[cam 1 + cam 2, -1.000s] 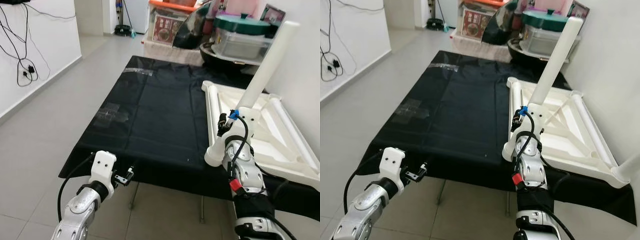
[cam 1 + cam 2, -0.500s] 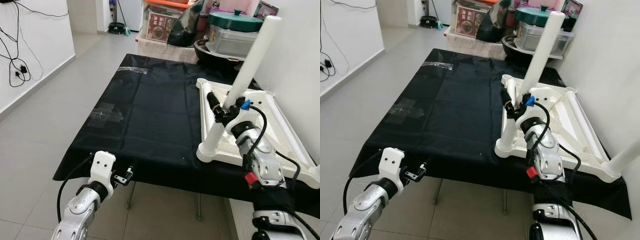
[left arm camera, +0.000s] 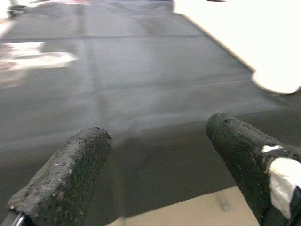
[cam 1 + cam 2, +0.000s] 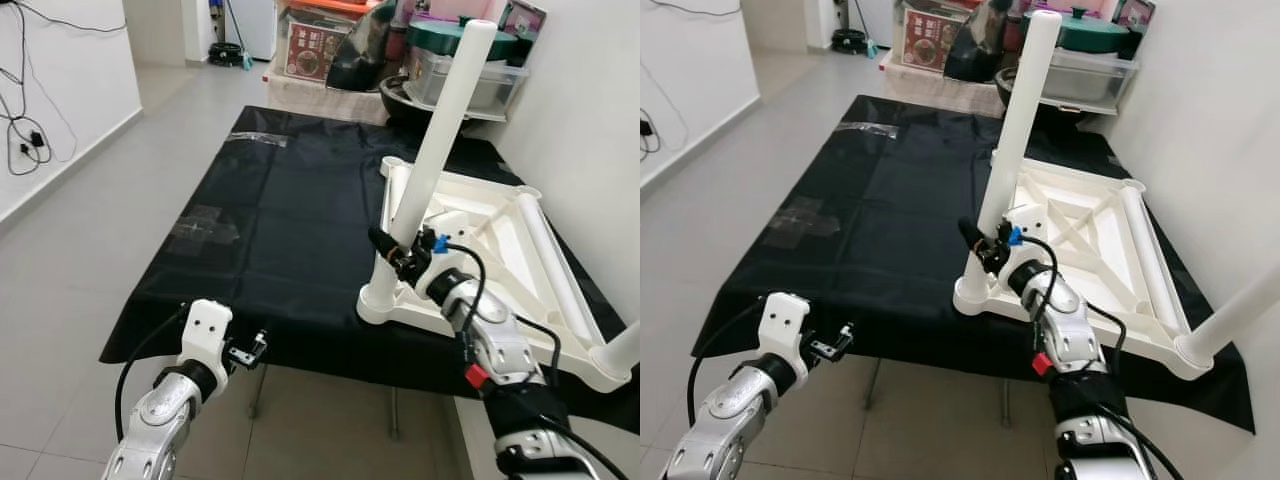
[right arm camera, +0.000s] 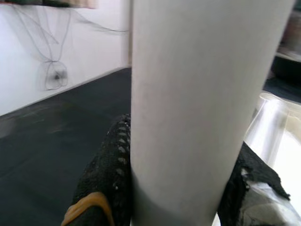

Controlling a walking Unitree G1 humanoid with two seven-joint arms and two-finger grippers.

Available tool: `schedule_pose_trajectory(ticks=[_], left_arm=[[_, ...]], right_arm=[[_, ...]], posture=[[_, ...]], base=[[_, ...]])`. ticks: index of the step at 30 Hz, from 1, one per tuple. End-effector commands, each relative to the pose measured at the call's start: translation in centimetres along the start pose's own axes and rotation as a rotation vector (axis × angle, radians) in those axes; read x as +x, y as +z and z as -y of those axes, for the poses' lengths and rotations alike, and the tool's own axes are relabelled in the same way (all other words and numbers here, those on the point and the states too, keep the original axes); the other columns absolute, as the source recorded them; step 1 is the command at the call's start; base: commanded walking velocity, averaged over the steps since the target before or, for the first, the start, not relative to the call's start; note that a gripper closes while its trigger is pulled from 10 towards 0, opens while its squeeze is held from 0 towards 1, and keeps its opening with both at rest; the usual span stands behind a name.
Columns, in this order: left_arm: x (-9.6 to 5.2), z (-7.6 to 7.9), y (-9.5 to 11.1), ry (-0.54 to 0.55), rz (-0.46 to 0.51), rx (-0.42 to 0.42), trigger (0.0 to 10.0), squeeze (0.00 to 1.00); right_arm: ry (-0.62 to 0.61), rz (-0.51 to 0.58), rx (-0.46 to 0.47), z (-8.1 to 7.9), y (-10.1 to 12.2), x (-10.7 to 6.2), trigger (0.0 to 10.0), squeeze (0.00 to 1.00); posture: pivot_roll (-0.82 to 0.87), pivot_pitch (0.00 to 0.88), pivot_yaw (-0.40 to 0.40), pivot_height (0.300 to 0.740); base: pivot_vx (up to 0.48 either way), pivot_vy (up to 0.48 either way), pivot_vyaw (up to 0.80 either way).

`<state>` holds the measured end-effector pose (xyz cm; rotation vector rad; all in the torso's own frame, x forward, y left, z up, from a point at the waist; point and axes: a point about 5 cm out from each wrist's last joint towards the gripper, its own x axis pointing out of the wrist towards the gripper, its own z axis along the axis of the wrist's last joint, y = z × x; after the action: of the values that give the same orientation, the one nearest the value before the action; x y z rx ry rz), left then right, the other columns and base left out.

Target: Building children table

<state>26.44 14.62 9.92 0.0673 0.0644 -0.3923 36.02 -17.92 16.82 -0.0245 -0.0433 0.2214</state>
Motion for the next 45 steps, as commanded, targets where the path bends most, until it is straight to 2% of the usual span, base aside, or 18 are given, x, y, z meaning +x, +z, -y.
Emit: schedule_pose_trajectory(ticks=[1,3,4,5,7,11,18,20,21,25,26,27,28,30,33,36,39,45], left_arm=[[-0.1,0.4,-0.4,-0.012,-0.018,0.0,10.0,0.0],[0.1,0.4,-0.4,-0.014,-0.016,0.002,10.0,0.0],[0.1,0.4,-0.4,-0.014,-0.016,0.002,10.0,0.0],[0.3,0.4,-0.3,-0.013,-0.013,0.003,10.0,0.0],[0.3,0.3,-0.2,-0.011,-0.011,0.005,10.0,0.0],[0.3,0.3,-0.2,-0.011,-0.012,0.007,10.0,0.0],[0.4,0.4,-0.3,-0.012,-0.012,0.012,10.0,0.0],[0.4,0.4,-0.2,-0.012,-0.011,0.012,10.0,0.0],[0.4,0.3,-0.3,-0.012,-0.011,0.013,10.0,0.0],[0.2,0.4,-0.4,-0.013,-0.014,0.012,10.0,0.0],[0.2,0.5,-0.4,-0.015,-0.014,0.011,10.0,0.0],[0.2,0.5,-0.4,-0.015,-0.014,0.011,10.0,0.0],[0.2,0.5,-0.4,-0.016,-0.015,0.011,10.0,0.0],[0.3,0.6,-0.4,-0.017,-0.016,0.013,10.0,0.0],[0.3,0.5,-0.3,-0.017,-0.015,0.013,10.0,0.0],[0.2,0.4,-0.4,-0.014,-0.017,0.013,10.0,0.0],[-0.2,0.4,-0.7,-0.004,-0.026,0.012,10.0,0.0],[-0.4,0.2,-0.8,0.009,-0.03,0.011,10.0,0.0]], right_arm=[[-0.179,-0.136,-0.053,2.6,-2.3,-1.0,0.0,0.0],[-0.538,-0.216,0.086,5.2,-3.8,-2.3,0.0,0.0],[-0.538,-0.216,0.086,5.2,-3.8,-2.3,0.0,0.0],[-0.663,-0.253,0.144,5.9,-4.7,-3.2,0.0,0.0],[-0.797,-0.287,0.163,6.7,-5.6,-4.6,0.0,0.0],[-0.832,-0.291,0.149,6.9,-5.7,-5.0,0.0,0.0],[-1.033,-0.322,0.111,9.7,-5.8,-6.3,0.0,0.0],[-1.048,-0.328,0.108,10.0,-5.7,-6.4,0.0,0.0],[-1.06,-0.346,0.102,10.2,-5.7,-6.4,10.0,0.0],[-1.056,-0.349,0.118,10.0,-5.6,-6.3,10.0,0.0],[-1.039,-0.325,0.124,9.8,-5.4,-6.1,10.0,0.06],[-1.039,-0.325,0.124,9.8,-5.4,-6.1,10.0,0.06],[-1.011,-0.294,0.128,9.4,-5.1,-5.8,10.0,1.0],[-0.913,-0.206,0.123,8.3,-3.9,-4.8,10.0,1.0],[-0.863,-0.154,0.101,7.6,-3.1,-4.3,10.0,1.0],[-0.785,-0.066,0.026,6.4,-1.5,-3.8,10.0,1.0],[-0.714,-0.006,-0.063,4.8,-1.0,-5.2,10.0,1.0],[-0.674,-0.004,-0.12,3.9,-1.2,-6.5,10.0,1.0]], posture=[[0.05,0.0,-0.135,0.74],[0.05,0.0,-0.135,0.74],[0.05,0.0,-0.135,0.74],[0.05,0.0,-0.135,0.74],[0.05,0.0,-0.135,0.74],[0.05,0.0,-0.134,0.74],[0.05,0.0,-0.133,0.74],[0.05,0.0,-0.133,0.74],[0.05,0.0,-0.132,0.74],[0.05,0.0,-0.131,0.74],[0.05,0.0,-0.131,0.74],[0.05,0.0,-0.131,0.74],[0.05,0.0,-0.131,0.74],[0.05,0.0,-0.131,0.74],[0.05,0.0,-0.132,0.74],[0.04,0.0,-0.133,0.74],[0.05,0.0,-0.153,0.74],[0.04,0.0,-0.155,0.74]], base=[[0.0,0.0,0.0],[0.0,0.0,0.0],[0.0,0.0,0.0],[0.0,0.0,0.0],[0.0,0.0,0.0],[0.0,0.0,0.0],[0.0,0.0,0.0],[0.0,0.0,0.0],[0.0,0.0,0.0],[0.0,0.0,0.0],[0.0,0.0,0.0],[0.0,0.0,0.0],[0.0,0.0,0.0],[0.0,0.0,0.0],[0.0,0.0,0.0],[0.0,0.0,0.0],[0.0,0.0,0.0],[0.0,0.0,0.0]])
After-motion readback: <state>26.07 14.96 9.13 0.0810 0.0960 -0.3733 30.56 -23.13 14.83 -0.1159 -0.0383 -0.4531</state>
